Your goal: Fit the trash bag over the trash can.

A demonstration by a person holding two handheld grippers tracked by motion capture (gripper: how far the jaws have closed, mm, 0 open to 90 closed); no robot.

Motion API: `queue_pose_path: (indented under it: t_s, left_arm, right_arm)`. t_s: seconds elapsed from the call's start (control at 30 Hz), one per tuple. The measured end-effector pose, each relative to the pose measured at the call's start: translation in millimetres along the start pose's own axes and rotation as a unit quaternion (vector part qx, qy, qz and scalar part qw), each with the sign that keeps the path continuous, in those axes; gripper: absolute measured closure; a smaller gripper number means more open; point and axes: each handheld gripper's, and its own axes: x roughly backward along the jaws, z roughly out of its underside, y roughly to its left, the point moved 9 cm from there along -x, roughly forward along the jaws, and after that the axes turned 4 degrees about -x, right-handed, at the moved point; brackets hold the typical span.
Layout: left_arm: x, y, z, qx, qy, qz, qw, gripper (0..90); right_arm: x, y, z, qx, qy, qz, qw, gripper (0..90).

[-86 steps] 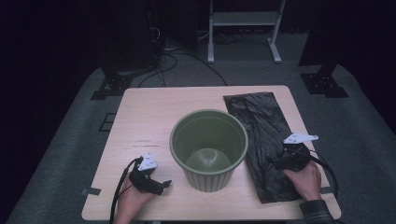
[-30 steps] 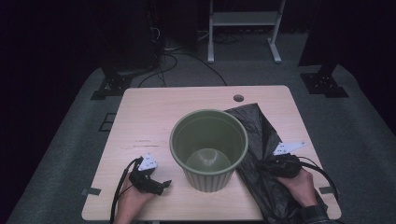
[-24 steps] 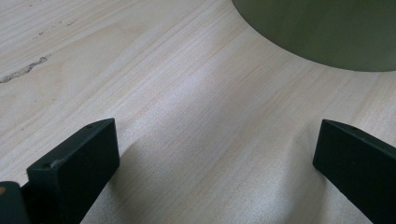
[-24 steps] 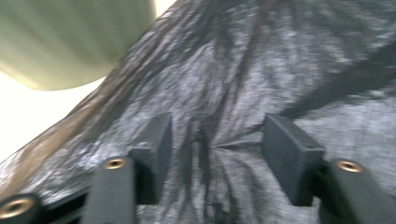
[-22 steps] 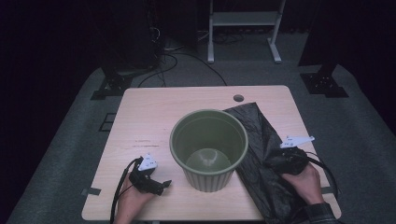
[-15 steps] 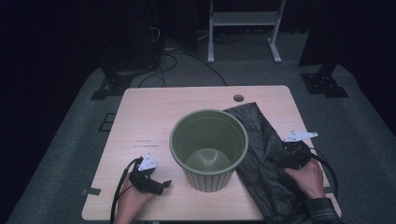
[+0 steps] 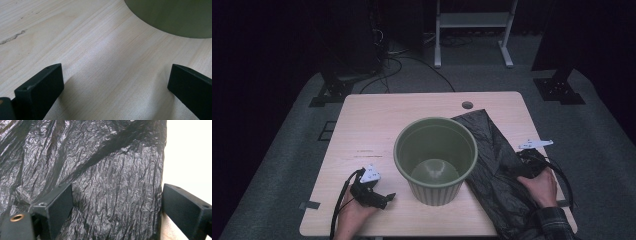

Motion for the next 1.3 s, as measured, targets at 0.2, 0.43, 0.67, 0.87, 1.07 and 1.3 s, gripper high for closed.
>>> queue_pose_path:
  t_s: [0.2,0.43,0.67,0.87,1.07,1.3]
  left_arm:
    - [0.0,0.0,0.0,0.000,0.000,0.000,1.0000,0.0]
    - [0.0,0.0,0.0,0.000,0.000,0.000,1.0000,0.0]
    - [0.0,0.0,0.0,0.000,0.000,0.000,1.0000,0.0]
    - [0.0,0.0,0.0,0.000,0.000,0.000,1.0000,0.0]
    - [0.0,0.0,0.0,0.000,0.000,0.000,1.0000,0.0]
    - [0.0,0.0,0.0,0.000,0.000,0.000,1.0000,0.0]
  right_arm:
    - [0.9,13.3,1.0,-0.002,-0.002,-0.028,0.9996,9.5]
    - [0.6,34.6,0.7,-0.001,-0.009,-0.058,0.9983,9.5]
    - [-3.6,57.4,-5.0,0.025,-0.006,-0.069,0.9973,9.5]
    - [-11.4,76.5,-7.1,0.028,-0.005,-0.094,0.9951,9.5]
    - [-13.9,93.0,-13.7,0.039,-0.011,-0.112,0.9929,9.5]
    - [-17.7,107.6,-22.7,0.045,-0.018,-0.125,0.9909,9.5]
